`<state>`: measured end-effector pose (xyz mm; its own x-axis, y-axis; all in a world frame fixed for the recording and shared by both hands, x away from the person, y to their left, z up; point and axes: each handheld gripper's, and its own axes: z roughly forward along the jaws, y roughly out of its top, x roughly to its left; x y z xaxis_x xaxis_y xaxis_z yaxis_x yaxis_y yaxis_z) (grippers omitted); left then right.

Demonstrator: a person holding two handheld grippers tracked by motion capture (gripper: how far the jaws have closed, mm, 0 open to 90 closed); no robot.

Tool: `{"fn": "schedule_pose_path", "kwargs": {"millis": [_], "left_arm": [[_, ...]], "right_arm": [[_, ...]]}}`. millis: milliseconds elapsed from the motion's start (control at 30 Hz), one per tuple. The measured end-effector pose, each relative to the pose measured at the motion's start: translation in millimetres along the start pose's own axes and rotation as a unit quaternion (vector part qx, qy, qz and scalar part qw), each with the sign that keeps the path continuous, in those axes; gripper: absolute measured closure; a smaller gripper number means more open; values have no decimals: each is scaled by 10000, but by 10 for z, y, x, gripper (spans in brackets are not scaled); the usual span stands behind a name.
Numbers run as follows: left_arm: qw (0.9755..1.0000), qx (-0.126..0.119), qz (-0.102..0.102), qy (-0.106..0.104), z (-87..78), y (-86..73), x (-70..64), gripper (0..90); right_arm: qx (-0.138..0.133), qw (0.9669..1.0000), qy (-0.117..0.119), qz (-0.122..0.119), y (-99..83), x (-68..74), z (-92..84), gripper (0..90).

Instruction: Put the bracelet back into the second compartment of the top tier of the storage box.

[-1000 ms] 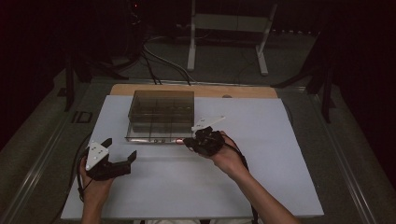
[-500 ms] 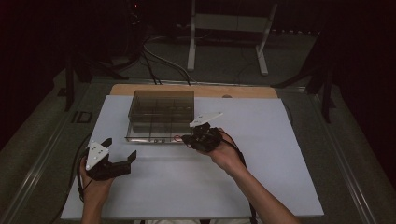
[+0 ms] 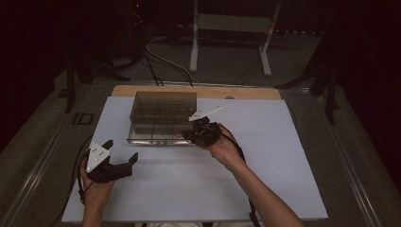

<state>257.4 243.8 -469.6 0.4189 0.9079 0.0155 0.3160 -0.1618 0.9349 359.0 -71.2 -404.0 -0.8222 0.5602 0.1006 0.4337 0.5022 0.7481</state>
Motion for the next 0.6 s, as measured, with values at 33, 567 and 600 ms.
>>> {"fn": "schedule_pose_path", "kwargs": {"millis": [33, 567, 600], "left_arm": [[10000, 2, -1, -1, 0, -1, 1, 33], [10000, -6, -4, 5, 4, -2, 5, 33], [10000, -8, -4, 5, 4, -3, 6, 33]], "right_arm": [[-12, 10000, -1, 13, 10, -8, 4, 900], [-99, 9998, 5, 175, 102, -77, 123, 900], [-104, 9998, 1, 181, 107, -79, 128, 900]]}}
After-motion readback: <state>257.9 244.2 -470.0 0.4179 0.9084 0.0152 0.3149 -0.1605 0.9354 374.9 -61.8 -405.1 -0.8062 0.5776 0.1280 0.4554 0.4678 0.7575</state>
